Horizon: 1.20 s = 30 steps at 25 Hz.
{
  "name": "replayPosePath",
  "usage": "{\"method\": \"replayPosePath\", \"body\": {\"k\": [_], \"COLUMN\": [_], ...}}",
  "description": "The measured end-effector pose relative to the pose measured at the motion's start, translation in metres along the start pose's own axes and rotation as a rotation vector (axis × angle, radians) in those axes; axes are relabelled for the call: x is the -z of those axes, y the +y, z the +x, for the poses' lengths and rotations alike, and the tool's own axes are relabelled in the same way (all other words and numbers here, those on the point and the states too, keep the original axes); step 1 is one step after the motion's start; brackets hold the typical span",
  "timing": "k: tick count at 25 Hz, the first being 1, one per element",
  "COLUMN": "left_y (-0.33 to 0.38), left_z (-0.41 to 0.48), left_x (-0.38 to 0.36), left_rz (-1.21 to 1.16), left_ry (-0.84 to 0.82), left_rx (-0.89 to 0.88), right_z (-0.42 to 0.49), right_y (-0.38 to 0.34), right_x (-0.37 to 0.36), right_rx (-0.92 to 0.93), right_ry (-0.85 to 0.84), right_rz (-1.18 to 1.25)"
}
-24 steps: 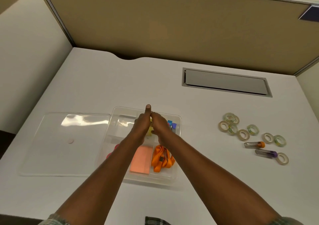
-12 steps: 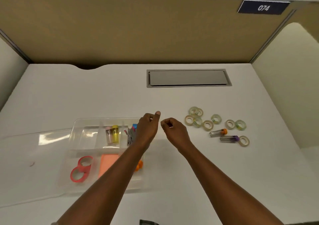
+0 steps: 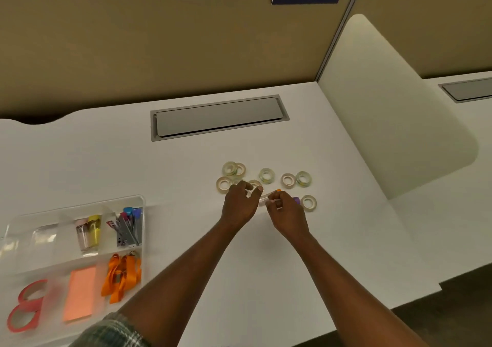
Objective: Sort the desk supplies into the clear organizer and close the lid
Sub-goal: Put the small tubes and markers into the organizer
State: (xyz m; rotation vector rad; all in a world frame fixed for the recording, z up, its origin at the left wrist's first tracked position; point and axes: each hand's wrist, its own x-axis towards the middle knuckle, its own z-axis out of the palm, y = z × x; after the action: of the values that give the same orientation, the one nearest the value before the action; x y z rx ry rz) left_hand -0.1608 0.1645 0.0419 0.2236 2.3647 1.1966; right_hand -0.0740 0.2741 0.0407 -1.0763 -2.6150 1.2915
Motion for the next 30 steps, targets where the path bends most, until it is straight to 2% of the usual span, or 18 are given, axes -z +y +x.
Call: {"method": "replayPosePath", "body": {"k": [2, 6, 10, 12, 19, 22, 28, 30], "left_y": [0.005, 0.004, -0.004, -0.005, -0.010, -0.019, -0.040, -0.048], "left_z": [0.007, 0.018, 0.025, 0.025, 0.019, 0.009, -0.011, -0.018], "left_x": [-0.022, -0.053, -0.067, -0.073, -0.077, -0.075, -0.050, -0.034], "left_rz": [0.077, 0.383, 0.737, 0.818, 0.738, 0.607, 0.476, 0.368], "left_ry": [-0.009, -0.003, -0.011, 0.004, -0.039, -0.065, -0.097, -0.082], "left_rx": [-0.055, -0.239, -0.372, -0.397, -0.295, -0.204, -0.047, 0.047], "right_z": [0.006, 0.019, 0.021, 0.021, 0.013, 0.007, -0.006, -0.011], "right_y": [0.019, 0.048, 0.067, 0.072, 0.081, 0.085, 0.081, 0.075], "right_x": [0.014, 0.028, 0.027, 0.025, 0.019, 0.015, 0.012, 0.013], "right_rx": [-0.039, -0.156, -0.125, -0.112, -0.073, -0.069, -0.098, -0.101], "right_ry": [0.015, -0.078, -0.127, -0.108, -0.081, -0.113, -0.151, -0.130], "right_rz": [-0.025, -0.065, -0.117, -0.102, -0.158, -0.221, -0.175, -0.064]}}
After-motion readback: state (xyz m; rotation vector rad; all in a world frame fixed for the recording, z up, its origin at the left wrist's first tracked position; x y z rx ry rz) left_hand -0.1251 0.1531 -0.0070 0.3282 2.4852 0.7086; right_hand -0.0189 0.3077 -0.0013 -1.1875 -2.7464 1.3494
